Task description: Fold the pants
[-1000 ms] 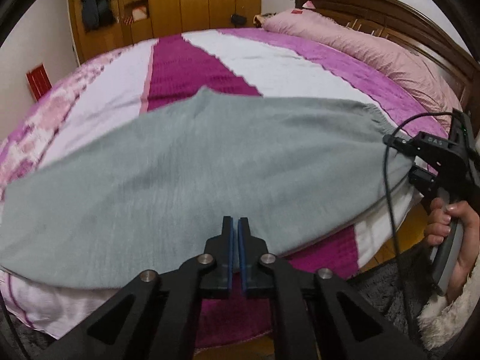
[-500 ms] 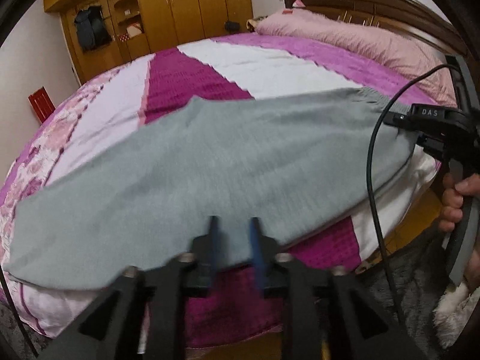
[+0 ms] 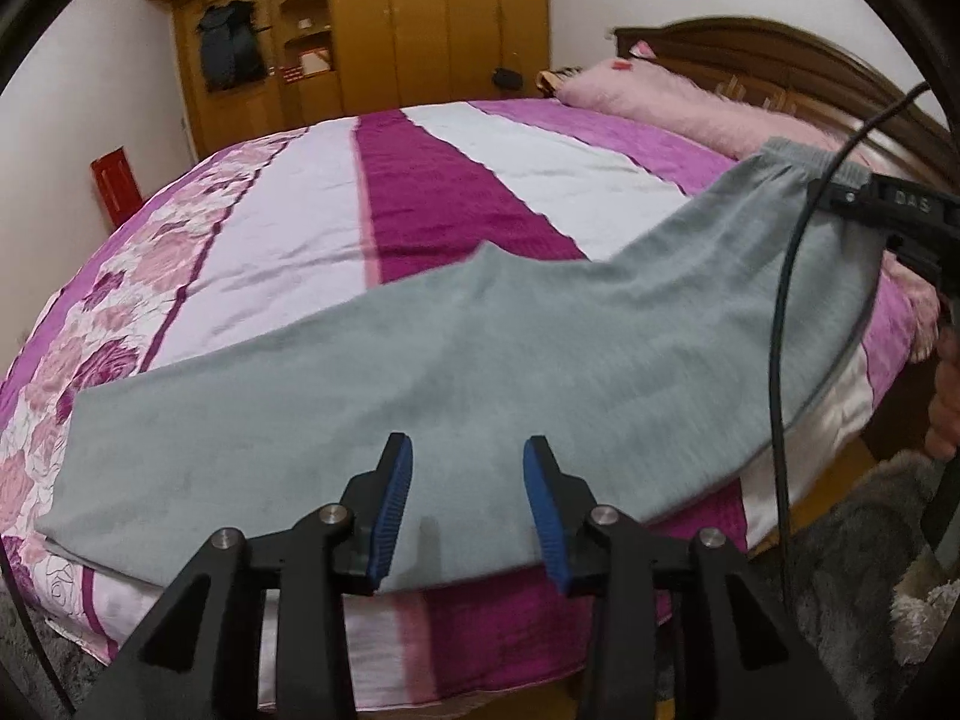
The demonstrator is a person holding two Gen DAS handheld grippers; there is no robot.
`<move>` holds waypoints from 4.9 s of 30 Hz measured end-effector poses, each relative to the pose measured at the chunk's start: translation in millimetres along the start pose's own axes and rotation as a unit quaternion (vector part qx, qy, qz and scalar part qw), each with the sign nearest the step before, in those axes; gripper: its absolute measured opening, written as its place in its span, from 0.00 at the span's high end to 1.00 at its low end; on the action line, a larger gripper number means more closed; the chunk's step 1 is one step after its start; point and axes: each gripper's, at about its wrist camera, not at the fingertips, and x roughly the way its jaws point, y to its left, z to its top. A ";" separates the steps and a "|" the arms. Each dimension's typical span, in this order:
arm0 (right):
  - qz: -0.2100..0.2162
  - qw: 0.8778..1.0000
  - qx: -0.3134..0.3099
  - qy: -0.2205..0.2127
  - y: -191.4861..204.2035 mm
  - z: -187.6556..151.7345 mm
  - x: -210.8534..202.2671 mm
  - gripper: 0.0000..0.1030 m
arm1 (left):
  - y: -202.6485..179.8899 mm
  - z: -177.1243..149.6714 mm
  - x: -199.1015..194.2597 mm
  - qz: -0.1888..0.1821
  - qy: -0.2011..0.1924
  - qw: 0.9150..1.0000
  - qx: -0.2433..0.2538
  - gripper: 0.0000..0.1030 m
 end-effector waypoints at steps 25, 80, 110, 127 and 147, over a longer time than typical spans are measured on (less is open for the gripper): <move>0.037 0.971 -0.225 -0.067 232.2 -16.0 -15.6 0.86 | 187.8 22.5 -31.9 0.071 -0.026 0.986 -0.146 0.53; 0.196 0.887 -0.409 0.086 474.0 -217.5 59.8 0.64 | 378.9 -95.1 -46.5 0.077 0.009 0.939 -0.334 0.52; 0.306 0.926 -0.198 0.099 294.6 -106.7 23.5 0.62 | 264.7 7.1 -66.5 -0.014 -0.049 0.981 -0.185 0.51; 0.304 0.929 -0.007 0.210 156.9 -146.0 91.0 0.93 | 232.5 -19.4 30.9 0.063 0.060 0.986 -0.140 0.77; 0.330 0.920 -0.040 0.209 147.6 -75.2 183.2 0.93 | 238.5 24.5 62.8 0.087 0.056 0.989 -0.109 0.77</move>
